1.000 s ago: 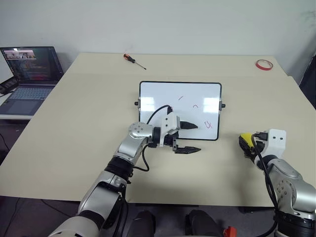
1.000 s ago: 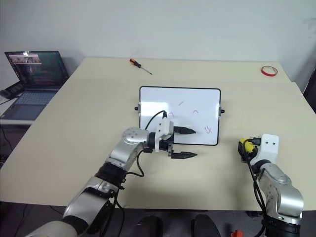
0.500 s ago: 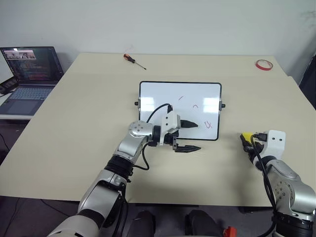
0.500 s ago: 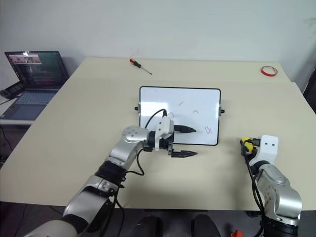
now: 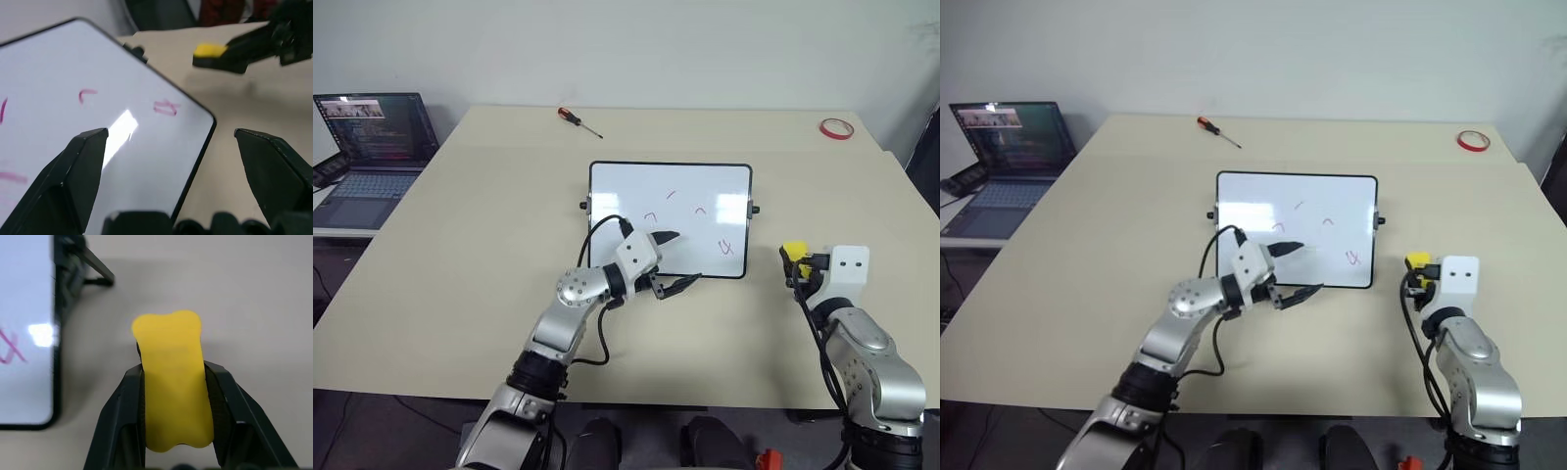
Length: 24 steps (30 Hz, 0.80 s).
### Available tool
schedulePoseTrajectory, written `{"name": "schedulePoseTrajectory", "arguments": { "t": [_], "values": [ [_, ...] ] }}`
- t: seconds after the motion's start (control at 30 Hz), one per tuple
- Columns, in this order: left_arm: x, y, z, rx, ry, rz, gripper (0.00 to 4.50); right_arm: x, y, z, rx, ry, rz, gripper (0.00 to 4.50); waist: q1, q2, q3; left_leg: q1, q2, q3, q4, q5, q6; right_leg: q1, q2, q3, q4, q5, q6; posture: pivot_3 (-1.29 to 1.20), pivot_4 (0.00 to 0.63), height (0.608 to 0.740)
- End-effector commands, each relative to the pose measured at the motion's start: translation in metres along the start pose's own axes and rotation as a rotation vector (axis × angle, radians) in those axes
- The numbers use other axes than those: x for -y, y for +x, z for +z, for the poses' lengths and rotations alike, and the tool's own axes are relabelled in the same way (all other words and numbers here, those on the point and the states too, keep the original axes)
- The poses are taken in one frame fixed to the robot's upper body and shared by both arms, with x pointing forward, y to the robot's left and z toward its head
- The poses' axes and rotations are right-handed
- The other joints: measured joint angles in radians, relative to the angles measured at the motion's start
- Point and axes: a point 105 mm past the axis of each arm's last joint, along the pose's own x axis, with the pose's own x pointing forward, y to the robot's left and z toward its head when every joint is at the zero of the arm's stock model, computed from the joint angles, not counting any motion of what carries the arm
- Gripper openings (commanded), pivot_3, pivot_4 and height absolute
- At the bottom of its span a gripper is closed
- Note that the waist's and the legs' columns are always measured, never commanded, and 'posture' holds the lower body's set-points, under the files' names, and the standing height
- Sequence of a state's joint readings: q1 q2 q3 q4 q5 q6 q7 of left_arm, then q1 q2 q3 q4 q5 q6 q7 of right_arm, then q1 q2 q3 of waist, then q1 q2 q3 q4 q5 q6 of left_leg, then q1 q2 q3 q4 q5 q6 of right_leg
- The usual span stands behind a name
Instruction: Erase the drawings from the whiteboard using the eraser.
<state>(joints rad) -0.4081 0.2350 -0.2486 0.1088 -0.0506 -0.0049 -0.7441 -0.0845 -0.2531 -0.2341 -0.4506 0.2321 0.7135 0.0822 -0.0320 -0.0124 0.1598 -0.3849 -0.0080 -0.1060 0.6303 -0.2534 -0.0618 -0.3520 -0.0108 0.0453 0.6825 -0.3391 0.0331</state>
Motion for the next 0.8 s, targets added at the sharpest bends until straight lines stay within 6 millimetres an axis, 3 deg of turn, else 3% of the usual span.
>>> {"name": "schedulePoseTrajectory", "arguments": {
  "t": [0.03,0.23,0.67,0.8],
  "values": [
    [-0.012,-0.007,0.010,0.026,0.059,0.120,4.50,-0.013,-0.001,0.030,0.132,-0.037,0.037,1.27,0.000,0.000,0.000,0.000,0.000,0.000,0.000,0.000,0.000,0.000,0.000,0.000,0.000,0.000,0.000,0.00,0.150,0.740],
    [-0.018,-0.018,-0.005,-0.022,0.047,0.218,4.50,-0.042,0.005,0.049,0.243,-0.097,0.143,1.27,0.000,0.000,0.000,0.000,0.000,0.000,0.000,0.000,0.000,0.000,0.000,0.000,0.000,0.000,0.000,0.00,0.150,0.740],
    [-0.022,-0.005,0.001,-0.002,0.050,0.198,4.50,-0.093,0.033,0.059,0.313,-0.136,0.302,1.27,-0.004,0.000,0.000,0.000,0.000,0.001,0.000,0.000,0.000,0.000,0.000,0.000,0.000,0.000,0.000,0.00,0.150,0.740],
    [-0.023,-0.004,0.001,0.000,0.054,0.197,4.50,-0.100,0.043,0.062,0.322,-0.133,0.310,1.27,-0.002,0.000,0.000,0.000,0.000,0.000,0.000,0.000,0.000,0.000,0.000,-0.001,0.000,0.000,0.000,0.00,0.150,0.740]
  ]
}}
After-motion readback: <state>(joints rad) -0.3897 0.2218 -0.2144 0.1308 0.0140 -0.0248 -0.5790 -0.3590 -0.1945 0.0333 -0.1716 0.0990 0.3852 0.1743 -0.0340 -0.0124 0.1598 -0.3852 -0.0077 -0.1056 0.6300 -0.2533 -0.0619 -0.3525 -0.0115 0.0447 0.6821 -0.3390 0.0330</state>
